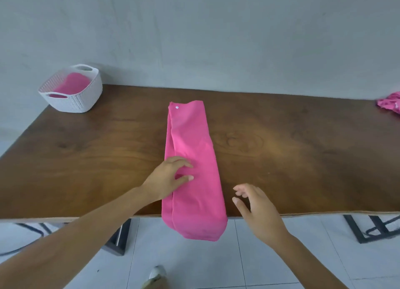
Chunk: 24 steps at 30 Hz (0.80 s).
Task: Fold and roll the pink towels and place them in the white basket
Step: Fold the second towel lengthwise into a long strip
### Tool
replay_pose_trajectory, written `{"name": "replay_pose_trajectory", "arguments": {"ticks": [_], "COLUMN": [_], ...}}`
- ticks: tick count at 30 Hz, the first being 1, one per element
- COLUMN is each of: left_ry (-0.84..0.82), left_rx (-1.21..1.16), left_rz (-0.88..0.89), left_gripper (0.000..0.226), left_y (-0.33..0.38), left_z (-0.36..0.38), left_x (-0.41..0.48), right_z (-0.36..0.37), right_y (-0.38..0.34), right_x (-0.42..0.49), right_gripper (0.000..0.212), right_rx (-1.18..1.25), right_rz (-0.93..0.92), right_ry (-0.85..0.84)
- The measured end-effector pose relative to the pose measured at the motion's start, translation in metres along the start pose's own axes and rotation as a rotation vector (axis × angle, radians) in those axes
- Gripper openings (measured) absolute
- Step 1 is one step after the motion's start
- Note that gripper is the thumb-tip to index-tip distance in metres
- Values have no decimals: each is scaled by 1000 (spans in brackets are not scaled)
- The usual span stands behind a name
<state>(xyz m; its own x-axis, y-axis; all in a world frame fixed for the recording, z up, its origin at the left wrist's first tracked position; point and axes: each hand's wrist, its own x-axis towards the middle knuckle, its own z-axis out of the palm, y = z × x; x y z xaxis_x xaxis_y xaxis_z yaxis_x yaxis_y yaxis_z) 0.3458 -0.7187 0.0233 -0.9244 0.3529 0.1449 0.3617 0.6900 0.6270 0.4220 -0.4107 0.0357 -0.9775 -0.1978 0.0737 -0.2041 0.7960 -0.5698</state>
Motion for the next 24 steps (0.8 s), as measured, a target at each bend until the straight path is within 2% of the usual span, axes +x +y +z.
{"name": "replay_pose_trajectory", "arguments": {"ticks": [4,7,10,14,19,24], "left_ry": [305,396,355,157,145,217], "left_rx": [-8,-51,-121,-223,-308,-488], "left_rz": [-143,-328,-439,-583,-702,-906], "left_gripper": [5,6,11,23,36,21], "left_y": [-3,-17,-41,-72,-91,-97], "left_z": [-23,-41,-54,-59,-66,-73], "left_x": [14,41,77,125,184,224], "right_z": [0,-2,-5,-7,-4,7], "right_y": [-5,-11,-20,-36,-52,-55], "right_x": [31,57,86,124,170,198], "right_gripper": [23,23,24,28,28,27], "right_rx": [-12,-31,-61,-76,-97,-103], "right_rz": [-23,-30,-21,-6,-3,25], "right_ry": [-26,-33,-46,-51,-43,-24]}}
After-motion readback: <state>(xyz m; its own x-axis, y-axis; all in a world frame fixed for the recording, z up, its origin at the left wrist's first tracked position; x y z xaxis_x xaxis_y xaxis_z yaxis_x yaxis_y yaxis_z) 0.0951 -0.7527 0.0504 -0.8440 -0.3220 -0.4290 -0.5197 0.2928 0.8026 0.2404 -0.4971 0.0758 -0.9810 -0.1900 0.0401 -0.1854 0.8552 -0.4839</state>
